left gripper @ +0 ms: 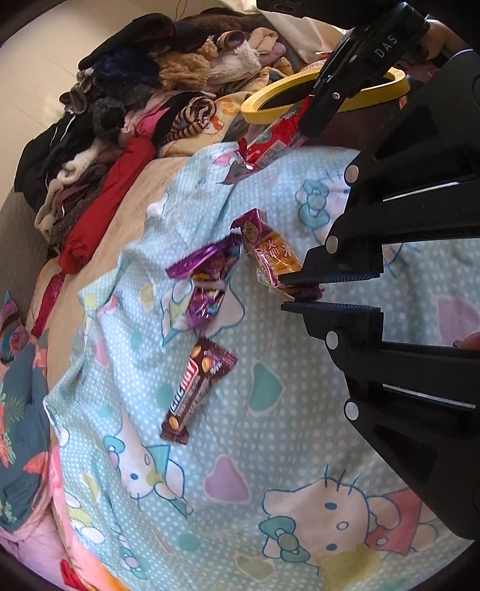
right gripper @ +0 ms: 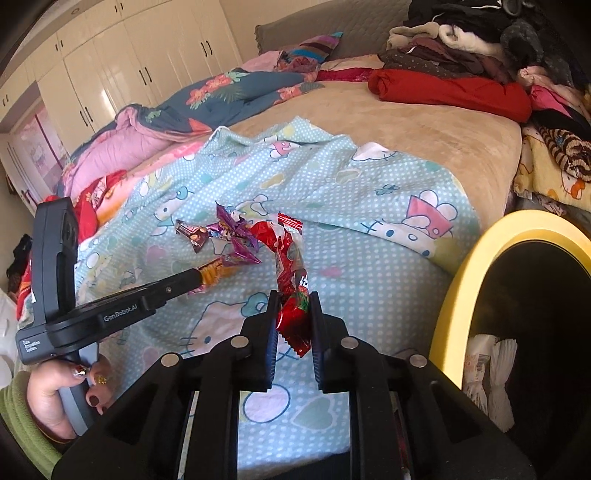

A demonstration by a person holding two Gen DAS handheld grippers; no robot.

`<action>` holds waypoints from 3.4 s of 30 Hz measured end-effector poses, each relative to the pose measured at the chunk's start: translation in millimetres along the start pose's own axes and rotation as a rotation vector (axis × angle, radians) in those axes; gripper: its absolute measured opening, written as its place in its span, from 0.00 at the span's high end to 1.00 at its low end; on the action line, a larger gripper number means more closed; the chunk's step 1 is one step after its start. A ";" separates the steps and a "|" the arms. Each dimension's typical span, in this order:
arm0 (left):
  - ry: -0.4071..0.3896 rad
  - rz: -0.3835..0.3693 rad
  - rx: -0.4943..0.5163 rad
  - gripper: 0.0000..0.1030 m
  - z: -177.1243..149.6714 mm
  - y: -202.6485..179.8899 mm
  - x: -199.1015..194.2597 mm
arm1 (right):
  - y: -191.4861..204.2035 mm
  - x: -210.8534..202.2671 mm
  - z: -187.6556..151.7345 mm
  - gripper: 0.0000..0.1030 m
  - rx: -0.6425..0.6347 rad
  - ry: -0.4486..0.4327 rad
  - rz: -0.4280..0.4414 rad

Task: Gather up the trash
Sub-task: 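Carry the orange and red wrappers with both tools over the yellow bin, then open the left tool over the bin while the right tool opens to drop its wrapper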

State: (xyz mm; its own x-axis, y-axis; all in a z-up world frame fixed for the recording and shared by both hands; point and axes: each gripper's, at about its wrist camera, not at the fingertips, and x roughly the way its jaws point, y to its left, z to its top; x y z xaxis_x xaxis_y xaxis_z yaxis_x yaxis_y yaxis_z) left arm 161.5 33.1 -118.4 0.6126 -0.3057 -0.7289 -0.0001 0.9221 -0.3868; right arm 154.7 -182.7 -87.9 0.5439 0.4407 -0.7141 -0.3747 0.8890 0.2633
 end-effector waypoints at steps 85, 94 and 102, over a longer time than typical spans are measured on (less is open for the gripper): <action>0.012 -0.216 0.435 0.95 -45.2 -217.3 -21.9 | -197.7 -150.1 -37.1 0.85 0.385 -0.238 -0.186; 0.042 -0.225 0.473 0.95 -57.1 -233.0 -10.7 | -214.6 -153.9 -43.6 0.85 0.419 -0.230 -0.203; 0.079 -0.227 0.500 0.95 -65.1 -244.5 4.5 | -221.4 -152.4 -45.5 0.84 0.420 -0.208 -0.189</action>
State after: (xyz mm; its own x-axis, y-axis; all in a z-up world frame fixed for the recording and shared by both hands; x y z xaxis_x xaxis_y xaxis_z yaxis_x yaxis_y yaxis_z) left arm 112.8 -209.2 -63.9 0.4921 -0.5090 -0.7063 0.5119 0.8254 -0.2381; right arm 120.6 -452.3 -66.8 0.7269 0.2444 -0.6417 0.0563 0.9102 0.4104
